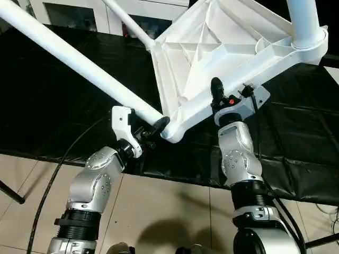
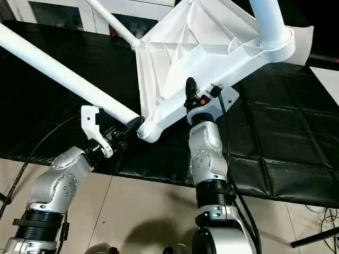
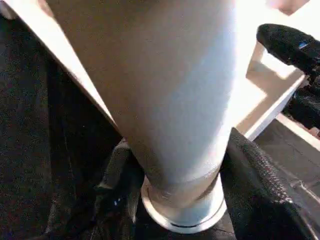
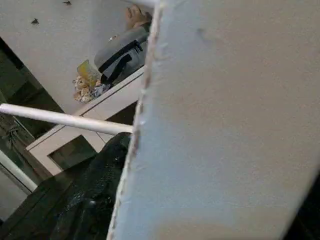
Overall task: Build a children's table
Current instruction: Flip table
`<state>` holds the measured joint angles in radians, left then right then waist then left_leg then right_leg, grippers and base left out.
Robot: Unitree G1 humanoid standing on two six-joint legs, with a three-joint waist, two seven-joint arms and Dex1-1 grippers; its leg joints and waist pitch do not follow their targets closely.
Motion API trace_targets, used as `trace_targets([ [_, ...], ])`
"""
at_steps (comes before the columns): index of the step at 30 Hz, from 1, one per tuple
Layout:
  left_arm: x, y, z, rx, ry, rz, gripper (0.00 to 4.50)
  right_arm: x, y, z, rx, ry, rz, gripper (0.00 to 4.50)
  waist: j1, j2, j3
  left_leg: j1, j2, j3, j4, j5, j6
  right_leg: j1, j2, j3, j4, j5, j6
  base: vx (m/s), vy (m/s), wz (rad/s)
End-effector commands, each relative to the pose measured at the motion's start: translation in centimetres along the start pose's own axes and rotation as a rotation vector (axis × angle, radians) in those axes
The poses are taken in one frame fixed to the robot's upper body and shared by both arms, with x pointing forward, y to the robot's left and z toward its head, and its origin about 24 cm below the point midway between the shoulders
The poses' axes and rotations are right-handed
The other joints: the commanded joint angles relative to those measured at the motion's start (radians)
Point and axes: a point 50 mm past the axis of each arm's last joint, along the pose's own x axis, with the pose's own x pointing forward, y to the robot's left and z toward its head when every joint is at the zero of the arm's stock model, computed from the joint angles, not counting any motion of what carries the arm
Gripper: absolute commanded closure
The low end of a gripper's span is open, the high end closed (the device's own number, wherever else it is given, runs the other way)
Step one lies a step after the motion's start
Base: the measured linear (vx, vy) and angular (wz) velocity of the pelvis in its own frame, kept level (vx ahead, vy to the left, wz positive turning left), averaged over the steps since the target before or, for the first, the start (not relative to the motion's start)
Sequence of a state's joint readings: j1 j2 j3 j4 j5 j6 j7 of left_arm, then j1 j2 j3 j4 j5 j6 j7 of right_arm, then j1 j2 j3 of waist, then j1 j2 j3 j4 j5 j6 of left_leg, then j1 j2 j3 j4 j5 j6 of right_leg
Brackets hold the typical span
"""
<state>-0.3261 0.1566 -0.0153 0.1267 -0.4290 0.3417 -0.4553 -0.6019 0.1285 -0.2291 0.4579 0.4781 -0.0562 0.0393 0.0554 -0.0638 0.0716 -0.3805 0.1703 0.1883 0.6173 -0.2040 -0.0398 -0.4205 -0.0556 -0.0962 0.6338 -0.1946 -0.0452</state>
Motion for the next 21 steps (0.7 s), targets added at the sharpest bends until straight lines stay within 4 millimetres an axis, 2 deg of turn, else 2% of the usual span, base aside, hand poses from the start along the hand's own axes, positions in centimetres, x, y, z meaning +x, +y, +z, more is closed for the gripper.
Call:
trace_targets([
  [1,-1.2,1.5,0.6,0.137,0.019,0.061,1.73,0.7,0.3,5.6,-0.127,-0.26,0.03,2.44,0.003,0.015,-0.091,0.019,0.064,-0.025,-0.061,0.047,0.081,0.079,-0.097,0.076,-0.041,0.146,-0.192,0.0,0.0,0.0],
  [8,-2.0,0.8,0.6,-0.068,-0.101,-0.068,1.73,0.9,-0.1,5.8,-0.077,-0.266,0.006,2.44,-0.005,0.013,-0.09,0.015,0.063,-0.024,-0.062,0.032,0.075,0.082,-0.098,0.075,-0.042,0.124,-0.198,0.0,0.0,0.0],
  [9,-2.0,0.8,0.6,-0.086,-0.108,-0.07,1.73,0.9,-0.1,5.8,-0.068,-0.266,0.001,2.44,-0.005,0.015,-0.089,0.018,0.065,-0.024,-0.063,0.023,0.074,0.079,-0.098,0.075,-0.044,0.113,-0.198,0.0,0.0,0.0],
  [10,-2.1,0.8,0.7,-0.116,-0.128,-0.063,1.73,0.9,-0.4,5.8,-0.043,-0.263,-0.012,2.44,-0.006,0.013,-0.088,0.02,0.065,-0.022,-0.062,0.014,0.073,0.078,-0.098,0.076,-0.045,0.102,-0.198,0.0,0.0,0.0],
  [16,-2.2,0.3,2.0,-0.283,-0.254,-0.09,1.73,0.8,-1.3,5.8,0.06,-0.269,-0.078,2.44,0.0,0.016,-0.087,0.02,0.067,-0.021,-0.064,-0.013,0.055,0.077,-0.097,0.076,-0.048,0.069,-0.187,0.0,0.0,0.0],
  [21,-2.5,-0.1,1.9,-0.36,-0.275,-0.125,1.73,0.9,-1.7,6.2,0.096,-0.289,-0.108,2.44,-0.002,0.015,-0.085,0.018,0.064,-0.021,-0.065,-0.031,0.047,0.078,-0.095,0.076,-0.054,0.043,-0.171,0.0,0.0,0.0],
])
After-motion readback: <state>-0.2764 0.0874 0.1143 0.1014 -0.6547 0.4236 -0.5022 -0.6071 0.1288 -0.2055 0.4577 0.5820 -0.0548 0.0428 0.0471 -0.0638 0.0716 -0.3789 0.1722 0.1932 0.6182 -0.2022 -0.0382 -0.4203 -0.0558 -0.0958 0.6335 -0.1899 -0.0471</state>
